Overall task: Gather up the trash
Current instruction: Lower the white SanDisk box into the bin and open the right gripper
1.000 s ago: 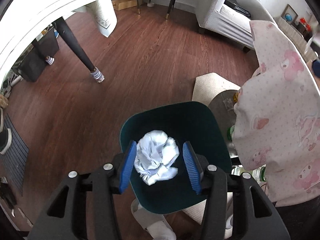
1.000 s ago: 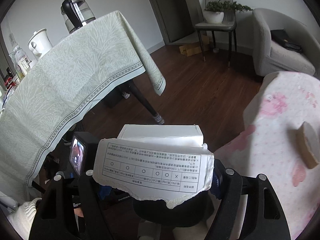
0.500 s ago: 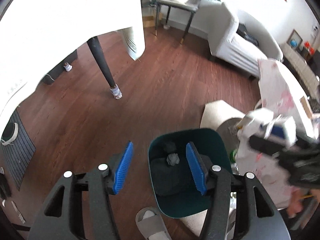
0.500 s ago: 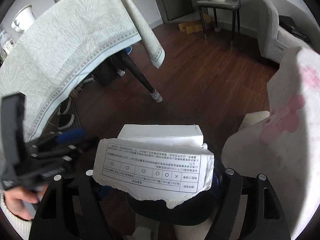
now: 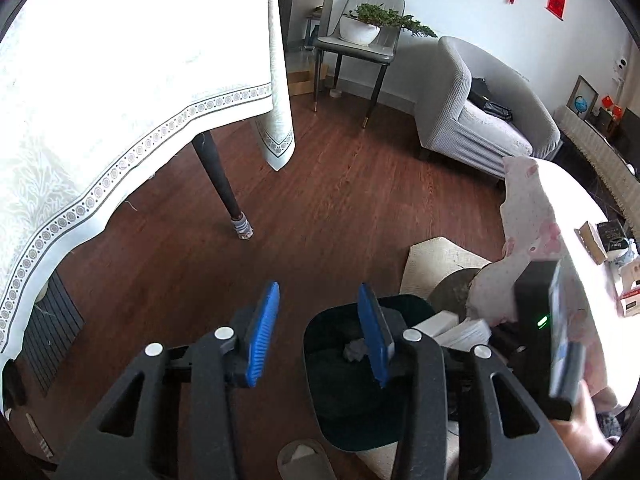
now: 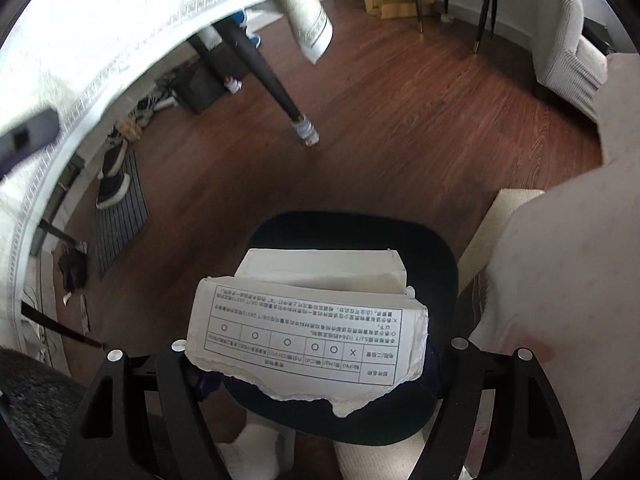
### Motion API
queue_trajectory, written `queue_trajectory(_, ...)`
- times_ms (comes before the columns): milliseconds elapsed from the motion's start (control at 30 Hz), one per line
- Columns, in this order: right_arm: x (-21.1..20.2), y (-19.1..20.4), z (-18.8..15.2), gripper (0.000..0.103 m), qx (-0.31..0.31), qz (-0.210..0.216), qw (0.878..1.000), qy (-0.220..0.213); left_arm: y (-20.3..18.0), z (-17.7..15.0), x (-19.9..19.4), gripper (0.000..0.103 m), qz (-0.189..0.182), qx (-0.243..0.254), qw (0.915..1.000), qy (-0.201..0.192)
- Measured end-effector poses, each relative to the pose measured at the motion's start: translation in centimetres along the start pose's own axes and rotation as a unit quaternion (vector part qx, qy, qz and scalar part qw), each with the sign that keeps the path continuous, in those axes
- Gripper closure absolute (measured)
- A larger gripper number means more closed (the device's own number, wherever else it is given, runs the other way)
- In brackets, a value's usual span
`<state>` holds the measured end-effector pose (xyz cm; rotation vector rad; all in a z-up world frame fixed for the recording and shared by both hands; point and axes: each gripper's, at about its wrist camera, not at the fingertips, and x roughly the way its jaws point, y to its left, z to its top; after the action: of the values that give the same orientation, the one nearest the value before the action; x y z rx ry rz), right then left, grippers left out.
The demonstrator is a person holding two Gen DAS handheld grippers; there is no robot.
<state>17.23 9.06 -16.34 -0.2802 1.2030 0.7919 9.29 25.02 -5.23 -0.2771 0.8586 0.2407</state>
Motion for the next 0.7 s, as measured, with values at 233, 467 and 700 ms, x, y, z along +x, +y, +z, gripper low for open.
queue_trajectory(233, 2.1, -0.1, -0.9, 0.027, 0.000, -0.003, 1.000, 0.021, -0.9, 0.7, -2.0, 0.066, -0.011, 0.004, 0.9996, -0.025)
queue_trajectory(467, 3.8, 0.0, -1.7, 0.017, -0.018, -0.018, 0.999, 0.042, -2.0, 1.3, -4.2, 0.066, -0.015, 0.014, 0.9983, -0.054)
queue_trajectory(700, 3.0, 0.0, -1.8, 0.016, -0.029, -0.012, 0.999, 0.031, -2.2, 1.7, -5.7, 0.065, -0.013, 0.021, 0.9966, -0.079)
